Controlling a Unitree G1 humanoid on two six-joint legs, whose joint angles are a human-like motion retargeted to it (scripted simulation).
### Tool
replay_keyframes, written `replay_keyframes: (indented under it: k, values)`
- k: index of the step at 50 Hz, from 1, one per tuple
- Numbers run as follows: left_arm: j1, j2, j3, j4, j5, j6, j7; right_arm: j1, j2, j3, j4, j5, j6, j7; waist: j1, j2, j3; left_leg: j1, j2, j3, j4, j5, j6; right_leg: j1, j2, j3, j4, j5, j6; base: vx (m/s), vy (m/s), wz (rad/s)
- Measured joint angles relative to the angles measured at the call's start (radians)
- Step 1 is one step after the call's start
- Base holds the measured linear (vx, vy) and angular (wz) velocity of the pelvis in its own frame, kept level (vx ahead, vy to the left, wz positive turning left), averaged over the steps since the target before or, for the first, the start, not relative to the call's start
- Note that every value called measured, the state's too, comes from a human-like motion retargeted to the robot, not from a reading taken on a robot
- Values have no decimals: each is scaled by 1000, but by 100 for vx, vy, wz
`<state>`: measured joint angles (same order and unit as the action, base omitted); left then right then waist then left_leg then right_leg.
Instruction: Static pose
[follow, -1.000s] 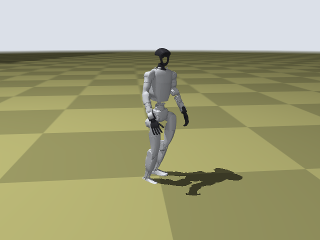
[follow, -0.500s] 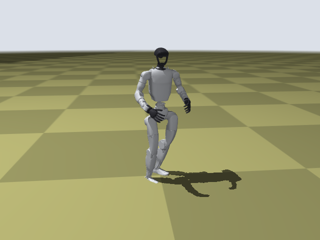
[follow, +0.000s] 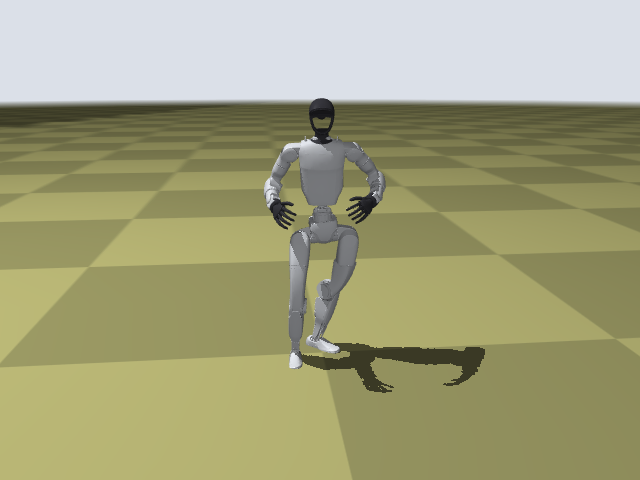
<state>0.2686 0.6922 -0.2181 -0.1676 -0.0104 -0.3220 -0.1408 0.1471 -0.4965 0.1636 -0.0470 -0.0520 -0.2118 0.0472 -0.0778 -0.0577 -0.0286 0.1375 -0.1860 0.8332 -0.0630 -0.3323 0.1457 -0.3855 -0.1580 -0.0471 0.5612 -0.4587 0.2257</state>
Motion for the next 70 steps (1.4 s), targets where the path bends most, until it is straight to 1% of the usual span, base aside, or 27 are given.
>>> replay_keyframes:
  k: [2,4,11,18,25,32,42,52,60,70]
  values:
    - [-4,13,-6,4,22,2,0,-12,-11,21,5,-13,0,11,1,-4,-2,-7,-3,16,0,2,1,-22,-71,-85,54,-35,-49,-7,-3,-65]
    - [-8,26,-12,10,42,3,2,-25,-22,42,7,-26,-2,19,-4,-8,-4,-13,-5,19,0,4,3,-37,-103,-105,87,-53,-63,-6,-5,-27]
    - [-38,61,-51,51,83,8,-15,-62,-52,123,8,-50,-7,46,-21,-15,-10,-17,-4,13,0,17,8,-48,-150,-78,121,-49,-54,-3,-6,-9]
    - [-92,33,-125,113,91,16,-70,-46,-71,168,33,-61,-2,72,-12,-29,-18,3,5,-14,5,38,21,4,-167,-37,90,-34,-47,-2,-12,-6]
    - [-89,3,-118,176,112,25,-58,-30,-57,159,109,-88,3,50,33,-58,-32,11,46,-46,68,47,29,86,-145,-41,0,-67,-64,-1,-18,-7]
    - [-65,-57,-94,304,115,48,0,-32,-21,165,281,-118,11,-11,61,-83,-47,1,120,-73,153,61,29,168,-102,-83,-103,-70,-92,1,-20,-2]
    - [-72,-155,-124,608,94,95,58,-67,25,195,627,-123,25,-95,69,-90,-49,-33,239,-111,292,63,30,265,-33,-156,-220,-53,-134,1,-16,10]
    - [-130,-261,-175,947,98,136,99,-112,63,219,905,-104,26,-156,73,-68,-41,-86,329,-170,405,29,13,315,27,-207,-280,-42,-171,-1,-9,12]
    - [-174,-315,-195,1089,103,147,122,-133,80,247,989,-96,18,-178,77,-43,-34,-122,361,-236,444,-1,-5,327,58,-226,-292,-41,-190,0,0,0]
    - [-198,-328,-205,1122,91,150,134,-129,72,278,997,-92,14,-173,82,-26,-26,-146,372,-276,465,-16,-6,327,68,-237,-290,-48,-203,0,0,0]
